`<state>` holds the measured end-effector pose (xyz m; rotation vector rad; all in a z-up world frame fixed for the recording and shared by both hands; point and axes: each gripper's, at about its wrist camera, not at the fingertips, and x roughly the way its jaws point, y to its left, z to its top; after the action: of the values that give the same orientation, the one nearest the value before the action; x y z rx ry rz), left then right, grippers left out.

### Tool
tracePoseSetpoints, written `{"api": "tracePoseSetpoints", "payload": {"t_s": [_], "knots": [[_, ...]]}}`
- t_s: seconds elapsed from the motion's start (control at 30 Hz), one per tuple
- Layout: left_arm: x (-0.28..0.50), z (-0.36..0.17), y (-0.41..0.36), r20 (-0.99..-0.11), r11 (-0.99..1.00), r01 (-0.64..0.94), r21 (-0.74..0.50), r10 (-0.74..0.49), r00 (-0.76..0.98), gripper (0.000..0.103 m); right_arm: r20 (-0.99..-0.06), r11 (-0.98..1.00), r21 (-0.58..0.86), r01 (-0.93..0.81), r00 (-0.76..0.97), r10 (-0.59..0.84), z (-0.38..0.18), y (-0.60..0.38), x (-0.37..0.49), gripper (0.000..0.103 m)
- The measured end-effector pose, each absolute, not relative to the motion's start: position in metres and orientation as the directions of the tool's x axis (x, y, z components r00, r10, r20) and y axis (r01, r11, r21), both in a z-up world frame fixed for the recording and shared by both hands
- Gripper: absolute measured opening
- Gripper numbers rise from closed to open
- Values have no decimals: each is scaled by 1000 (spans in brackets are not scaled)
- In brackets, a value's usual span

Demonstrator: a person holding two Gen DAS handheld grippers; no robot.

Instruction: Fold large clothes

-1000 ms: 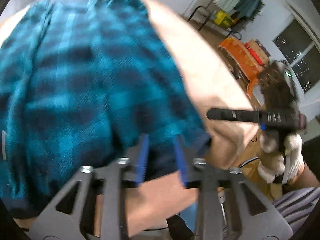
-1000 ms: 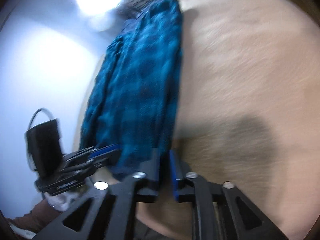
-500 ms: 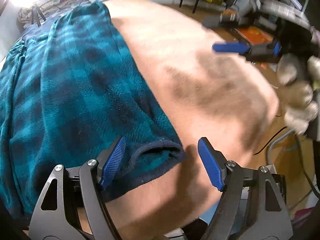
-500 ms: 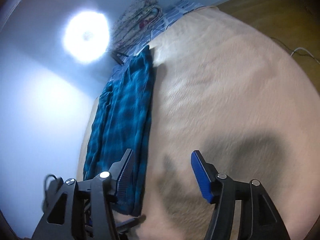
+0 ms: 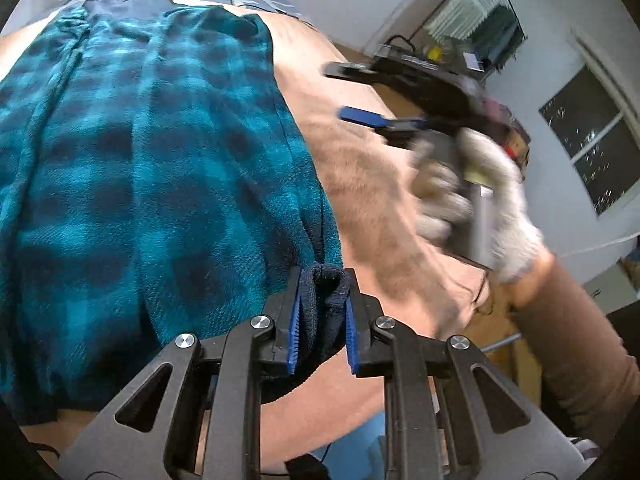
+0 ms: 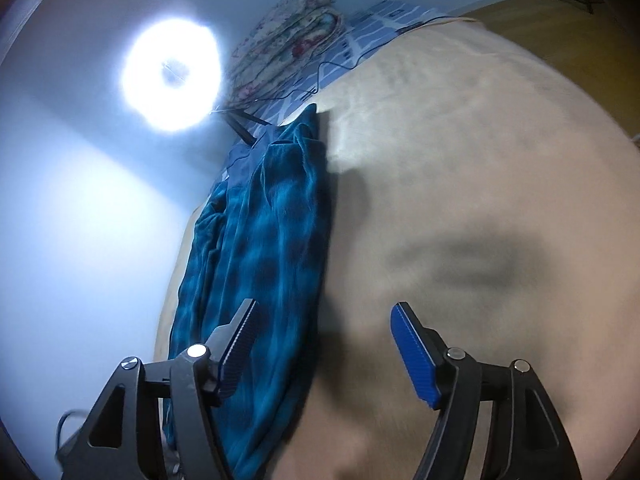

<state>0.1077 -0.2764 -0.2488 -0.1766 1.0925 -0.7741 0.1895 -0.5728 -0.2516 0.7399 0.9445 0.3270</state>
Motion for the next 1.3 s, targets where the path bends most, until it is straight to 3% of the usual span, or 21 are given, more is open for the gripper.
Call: {"api": "tracePoseSetpoints", "payload": {"t_s": [0.23, 0.33, 0.37, 0.4, 0.5, 0.57, 0.83, 1.3], "knots": [[106, -249, -263, -716, 728, 444, -523, -657, 234, 16, -587, 663, 742, 99, 574, 571, -282, -541, 267, 72], [106, -247, -262, -717, 729, 446, -520, -656, 236, 16, -568, 640, 763, 95, 571, 593, -287, -527, 288, 65], [105, -248, -261, -718, 730, 448, -517, -654, 238, 16, -563, 626, 774, 95, 556, 612, -289, -522, 294, 52], [105, -248, -260, -718, 730, 448, -516, -654, 238, 16, -578, 631, 768, 106, 538, 614, -290, -517, 299, 32], [111, -251, -257, -709, 723, 431, -539, -666, 231, 16, -646, 701, 704, 114, 515, 564, -280, -502, 308, 12], [114, -252, -252, -700, 717, 418, -558, -677, 229, 16, -710, 783, 612, 110, 512, 483, -262, -491, 309, 9], [120, -248, -214, -636, 680, 353, -643, -731, 249, 16, -816, 937, 339, 84, 522, 249, -205, -442, 317, 7], [116, -264, -144, -628, 696, 211, -687, -714, 309, 15, -879, 988, 65, -141, 461, 124, -196, -288, 352, 7]]}}
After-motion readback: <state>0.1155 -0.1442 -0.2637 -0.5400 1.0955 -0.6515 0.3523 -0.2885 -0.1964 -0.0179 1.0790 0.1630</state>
